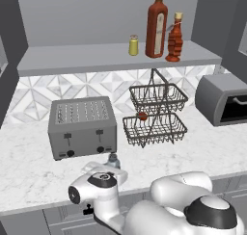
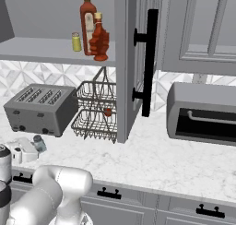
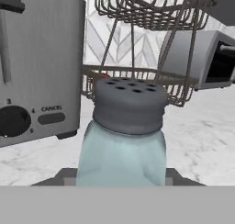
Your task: Put the shaker and condiment bottle from the counter next to their counterparts in the cabinet.
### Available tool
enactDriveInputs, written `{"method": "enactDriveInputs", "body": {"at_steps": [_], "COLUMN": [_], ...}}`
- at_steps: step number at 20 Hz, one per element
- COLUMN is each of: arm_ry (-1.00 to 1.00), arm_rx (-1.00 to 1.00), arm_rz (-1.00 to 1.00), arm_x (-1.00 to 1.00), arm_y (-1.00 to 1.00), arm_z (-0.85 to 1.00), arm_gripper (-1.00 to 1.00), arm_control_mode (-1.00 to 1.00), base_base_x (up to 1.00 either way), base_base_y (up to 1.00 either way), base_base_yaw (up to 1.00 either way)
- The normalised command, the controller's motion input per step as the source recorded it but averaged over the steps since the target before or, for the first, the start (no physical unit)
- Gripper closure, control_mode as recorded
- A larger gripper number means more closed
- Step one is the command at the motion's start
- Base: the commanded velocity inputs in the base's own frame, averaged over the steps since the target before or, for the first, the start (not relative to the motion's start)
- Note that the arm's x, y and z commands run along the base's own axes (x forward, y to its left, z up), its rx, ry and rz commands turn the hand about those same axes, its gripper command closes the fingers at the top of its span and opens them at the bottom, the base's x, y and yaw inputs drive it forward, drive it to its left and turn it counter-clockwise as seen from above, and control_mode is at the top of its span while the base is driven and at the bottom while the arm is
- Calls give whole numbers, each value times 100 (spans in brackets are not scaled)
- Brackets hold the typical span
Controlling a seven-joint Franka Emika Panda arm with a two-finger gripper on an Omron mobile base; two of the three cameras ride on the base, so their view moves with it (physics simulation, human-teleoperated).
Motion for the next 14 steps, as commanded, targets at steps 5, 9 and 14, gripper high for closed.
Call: {"method": "enactDriveInputs", "body": {"at_steps": [5,9,14], "arm_ry": [6,19,21], "arm_rx": [-6,0,0], "arm_rz": [1,0,2], "arm_x": [0,0,-1], "arm_y": [0,-2,-20], "arm_z": [87,96,98], "arm_gripper": [100,100,100], "arm_control_mode": [-100,-100,-100], "base_base_x": [0,0,0], "base_base_y": [0,0,0], "base_base_yaw": [0,0,0]}}
